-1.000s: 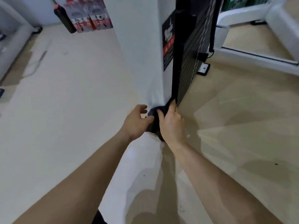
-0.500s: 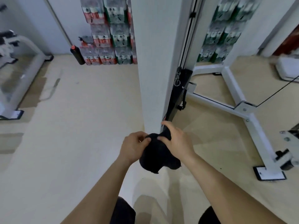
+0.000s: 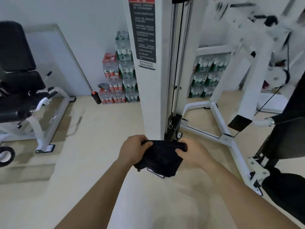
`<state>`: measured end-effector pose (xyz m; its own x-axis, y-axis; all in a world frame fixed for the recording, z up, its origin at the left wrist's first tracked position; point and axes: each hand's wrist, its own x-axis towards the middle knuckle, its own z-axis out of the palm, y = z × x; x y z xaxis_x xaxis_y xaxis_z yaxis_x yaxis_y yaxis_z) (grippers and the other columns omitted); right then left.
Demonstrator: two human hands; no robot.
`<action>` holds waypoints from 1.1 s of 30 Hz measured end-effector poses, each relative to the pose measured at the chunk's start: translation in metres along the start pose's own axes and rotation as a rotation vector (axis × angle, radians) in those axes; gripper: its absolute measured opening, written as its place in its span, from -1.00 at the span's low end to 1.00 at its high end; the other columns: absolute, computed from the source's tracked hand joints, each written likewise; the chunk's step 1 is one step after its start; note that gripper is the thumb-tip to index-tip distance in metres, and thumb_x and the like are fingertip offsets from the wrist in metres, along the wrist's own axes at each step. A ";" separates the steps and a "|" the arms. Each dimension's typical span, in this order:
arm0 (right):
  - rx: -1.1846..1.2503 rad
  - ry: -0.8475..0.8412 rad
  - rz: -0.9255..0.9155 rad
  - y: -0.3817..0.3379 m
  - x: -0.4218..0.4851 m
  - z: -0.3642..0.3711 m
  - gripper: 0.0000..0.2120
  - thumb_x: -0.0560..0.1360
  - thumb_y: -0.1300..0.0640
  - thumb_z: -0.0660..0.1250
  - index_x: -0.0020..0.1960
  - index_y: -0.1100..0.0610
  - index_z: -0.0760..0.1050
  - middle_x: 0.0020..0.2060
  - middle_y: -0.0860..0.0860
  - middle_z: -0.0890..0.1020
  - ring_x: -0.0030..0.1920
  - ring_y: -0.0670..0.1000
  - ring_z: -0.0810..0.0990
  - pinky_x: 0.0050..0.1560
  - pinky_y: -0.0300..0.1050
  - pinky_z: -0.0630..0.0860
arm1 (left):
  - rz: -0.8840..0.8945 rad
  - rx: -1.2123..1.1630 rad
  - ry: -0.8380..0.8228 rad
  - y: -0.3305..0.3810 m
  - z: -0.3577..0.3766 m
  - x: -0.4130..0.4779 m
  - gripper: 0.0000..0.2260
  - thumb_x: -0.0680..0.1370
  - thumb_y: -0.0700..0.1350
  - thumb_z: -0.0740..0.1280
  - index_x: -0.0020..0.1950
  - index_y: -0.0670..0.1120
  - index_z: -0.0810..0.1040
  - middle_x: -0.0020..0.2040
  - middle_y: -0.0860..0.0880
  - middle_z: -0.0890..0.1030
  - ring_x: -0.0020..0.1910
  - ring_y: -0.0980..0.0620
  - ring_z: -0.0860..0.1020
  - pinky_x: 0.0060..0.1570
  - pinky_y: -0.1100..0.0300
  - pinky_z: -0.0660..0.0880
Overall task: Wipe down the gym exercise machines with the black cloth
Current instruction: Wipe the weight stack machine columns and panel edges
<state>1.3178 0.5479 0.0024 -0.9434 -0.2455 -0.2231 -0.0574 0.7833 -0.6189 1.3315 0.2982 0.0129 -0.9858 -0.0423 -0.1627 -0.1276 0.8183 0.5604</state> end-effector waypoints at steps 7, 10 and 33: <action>-0.123 0.086 -0.185 -0.031 -0.009 -0.096 -0.87 0.50 -0.06 0.44 -0.14 -0.05 0.53 -0.19 -0.14 0.37 -0.21 -0.14 0.42 -0.29 -0.23 0.26 | 0.104 0.073 0.141 0.066 -0.073 -0.018 -0.81 0.62 0.12 0.29 -0.02 0.08 0.64 -0.14 0.14 0.59 -0.13 0.08 0.55 -0.17 0.17 0.47; -0.110 0.150 -0.267 -0.057 -0.010 -0.129 -0.78 0.50 -0.17 0.41 -0.20 -0.14 0.42 -0.14 -0.16 0.40 -0.16 -0.16 0.43 -0.22 -0.21 0.34 | 0.117 0.076 0.226 0.086 -0.110 -0.021 -0.80 0.61 0.17 0.28 -0.09 0.11 0.60 -0.19 0.15 0.60 -0.16 0.09 0.56 -0.17 0.13 0.51; -0.058 1.136 -0.342 -0.396 0.034 -0.335 -0.84 0.63 -0.01 0.22 0.11 0.03 0.51 -0.03 -0.07 0.63 -0.05 0.00 0.57 -0.02 0.01 0.53 | 0.674 -0.440 0.659 0.203 -0.445 0.094 -0.90 0.57 0.03 0.38 -0.13 0.05 0.58 -0.30 0.12 0.54 -0.33 0.24 0.49 -0.36 0.42 0.33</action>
<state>1.1994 0.4211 0.4922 -0.6236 0.1776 0.7613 -0.3500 0.8074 -0.4750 1.1642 0.2051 0.4721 -0.7146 -0.0671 0.6963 0.5741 0.5123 0.6387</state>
